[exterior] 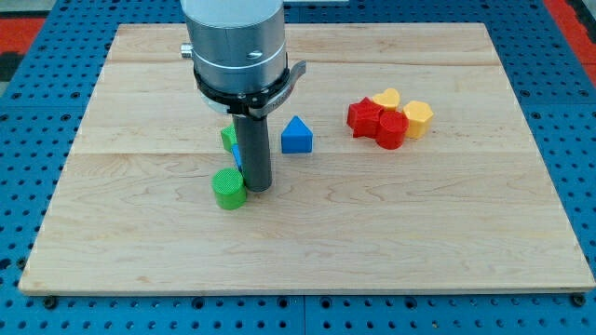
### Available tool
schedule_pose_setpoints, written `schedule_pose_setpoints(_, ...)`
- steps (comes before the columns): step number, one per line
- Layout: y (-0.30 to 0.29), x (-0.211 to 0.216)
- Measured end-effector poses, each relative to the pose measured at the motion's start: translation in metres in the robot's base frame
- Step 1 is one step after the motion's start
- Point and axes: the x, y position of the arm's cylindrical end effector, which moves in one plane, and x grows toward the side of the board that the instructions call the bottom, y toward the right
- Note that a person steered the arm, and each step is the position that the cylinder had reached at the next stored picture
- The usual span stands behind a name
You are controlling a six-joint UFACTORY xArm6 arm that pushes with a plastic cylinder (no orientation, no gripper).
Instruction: Place your arm left to the green circle
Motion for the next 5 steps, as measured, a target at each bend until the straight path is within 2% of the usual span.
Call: schedule_pose_setpoints(5,-0.021,0.000)
